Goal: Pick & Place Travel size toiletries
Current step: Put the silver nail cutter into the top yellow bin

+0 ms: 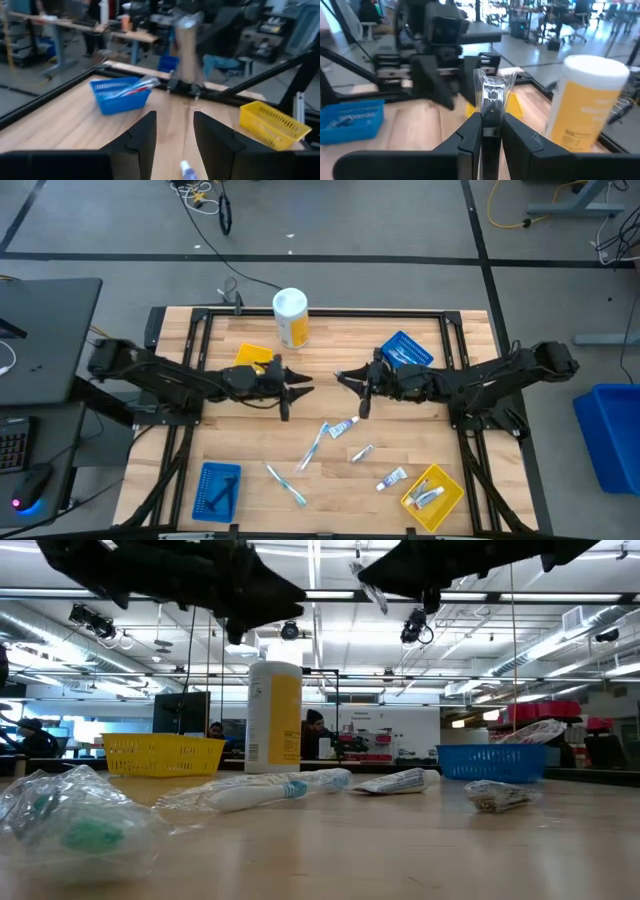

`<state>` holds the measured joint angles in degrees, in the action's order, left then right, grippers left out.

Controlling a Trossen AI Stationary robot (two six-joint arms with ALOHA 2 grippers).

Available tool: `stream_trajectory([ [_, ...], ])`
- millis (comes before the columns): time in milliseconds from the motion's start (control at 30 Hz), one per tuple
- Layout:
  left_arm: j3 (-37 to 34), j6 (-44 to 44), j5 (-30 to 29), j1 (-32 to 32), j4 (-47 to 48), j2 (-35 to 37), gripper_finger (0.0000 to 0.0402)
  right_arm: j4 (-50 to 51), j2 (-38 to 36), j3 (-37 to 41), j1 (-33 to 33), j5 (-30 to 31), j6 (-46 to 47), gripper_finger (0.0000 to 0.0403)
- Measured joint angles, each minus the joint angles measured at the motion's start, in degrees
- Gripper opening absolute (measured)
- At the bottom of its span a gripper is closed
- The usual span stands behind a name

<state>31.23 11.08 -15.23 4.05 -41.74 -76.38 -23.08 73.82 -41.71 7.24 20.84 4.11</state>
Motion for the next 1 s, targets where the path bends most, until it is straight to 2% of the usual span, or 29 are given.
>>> stream_trajectory([
  [67, 0.75, -0.12, 1.93, -0.11, -3.59, -3.96, 0.0138, -0.39, 0.67, 0.02, -0.62, -1.16, 0.43, 0.0069],
  [200, 3.88, -1.3, 2.56, -1.07, -6.25, -9.41, 0.0138, -0.67, 0.77, 0.02, -1.47, -7.74, 0.88, 0.007],
  [300, 6.98, -1.17, 5.15, -1.99, -5.97, -12.65, 0.0139, -1.09, 0.77, 0.02, -1.69, -9.07, 1.45, 0.0071],
  [400, 10.86, -1.21, 10.34, -2.56, -6.38, -15.24, 0.0149, -1.35, 0.77, 0.02, -1.76, -8.99, 1.19, 0.0071],
  [533, 14.49, -3.56, 12.24, -2.56, -4.76, -17.06, 0.0181, -1.42, 0.77, 0.02, -1.72, -9.01, 1.02, 0.0071],
  [733, 15.68, -6.61, 13.15, -2.56, -4.29, -16.96, 0.0223, -1.42, 0.77, 0.02, -1.72, -9.0, 0.99, 0.0071],
  [867, 15.7, -6.94, 13.16, -2.51, -4.38, -16.96, 0.0229, -1.63, 0.77, 0.02, -1.72, -9.03, 0.99, 0.0071],
  [1000, 15.7, -6.92, 13.4, -2.56, -5.5, -16.96, 0.0215, -4.3, 0.77, 0.02, -1.92, -9.05, -0.32, 0.0073],
])
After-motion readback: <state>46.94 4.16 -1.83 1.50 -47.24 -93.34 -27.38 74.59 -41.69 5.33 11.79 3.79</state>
